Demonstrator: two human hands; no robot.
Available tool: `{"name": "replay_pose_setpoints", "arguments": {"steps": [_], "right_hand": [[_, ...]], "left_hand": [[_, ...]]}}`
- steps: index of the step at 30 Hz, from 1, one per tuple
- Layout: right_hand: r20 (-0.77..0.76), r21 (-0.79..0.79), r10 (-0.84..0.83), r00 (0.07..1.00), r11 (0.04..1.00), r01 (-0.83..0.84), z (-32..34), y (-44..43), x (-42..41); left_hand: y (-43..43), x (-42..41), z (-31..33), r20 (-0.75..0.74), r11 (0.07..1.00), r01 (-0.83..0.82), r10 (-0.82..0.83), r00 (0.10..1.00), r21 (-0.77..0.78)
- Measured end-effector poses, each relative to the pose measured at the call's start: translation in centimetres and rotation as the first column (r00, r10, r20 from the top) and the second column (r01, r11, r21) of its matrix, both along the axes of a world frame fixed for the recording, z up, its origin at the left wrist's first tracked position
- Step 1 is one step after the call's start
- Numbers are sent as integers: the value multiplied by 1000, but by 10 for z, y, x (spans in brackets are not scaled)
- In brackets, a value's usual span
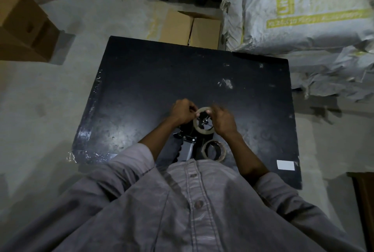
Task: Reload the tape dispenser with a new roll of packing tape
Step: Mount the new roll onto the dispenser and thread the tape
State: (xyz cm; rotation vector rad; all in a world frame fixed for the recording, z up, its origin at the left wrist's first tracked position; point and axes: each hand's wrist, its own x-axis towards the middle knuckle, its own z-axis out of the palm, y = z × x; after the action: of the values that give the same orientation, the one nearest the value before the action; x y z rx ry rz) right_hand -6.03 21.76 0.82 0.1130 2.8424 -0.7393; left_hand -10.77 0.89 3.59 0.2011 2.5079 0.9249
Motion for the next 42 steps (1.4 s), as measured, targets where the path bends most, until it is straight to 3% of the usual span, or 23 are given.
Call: {"name": "replay_pose_setpoints", "arguments": {"steps": [6,16,19,21,23,26,31,37,39,42], "right_hand": [[-78,-104,-65,995,993,57,-5,-10,17],[-31,-79,-209,978,975,206,-11,-12,8],[-42,-72,-216,975,974,213,-12,-13,9],[-39,-70,-233,972,971,230,-14,-13,9],[-34,-73,-250,968,966,247,-14,-14,9],[-23,-62,-240,970,969,238,-14,-15,11],[-13,-59,-218,976,974,217,-12,-16,15],[-24,-124,-189,982,975,185,-13,-18,19],[1,-171,-223,975,961,219,-15,-21,18],[114,-223,-378,919,892,394,-16,-30,20]], "left_hand": [[6,-5,-5,-127,985,13,-35,991,-170],[10,-23,1,-90,980,81,-98,991,-181],[7,-22,-2,-68,989,71,-80,994,-127],[0,-18,-14,-41,999,53,-53,998,-13],[-10,-12,-42,-20,989,12,-9,1000,150],[-21,-8,-96,19,964,-87,84,996,253],[-16,4,-28,39,918,-139,134,990,371],[-24,13,-39,25,925,-162,163,986,345],[-26,19,-39,91,890,-227,208,974,395],[-24,33,-17,291,757,-428,320,902,494]]}}
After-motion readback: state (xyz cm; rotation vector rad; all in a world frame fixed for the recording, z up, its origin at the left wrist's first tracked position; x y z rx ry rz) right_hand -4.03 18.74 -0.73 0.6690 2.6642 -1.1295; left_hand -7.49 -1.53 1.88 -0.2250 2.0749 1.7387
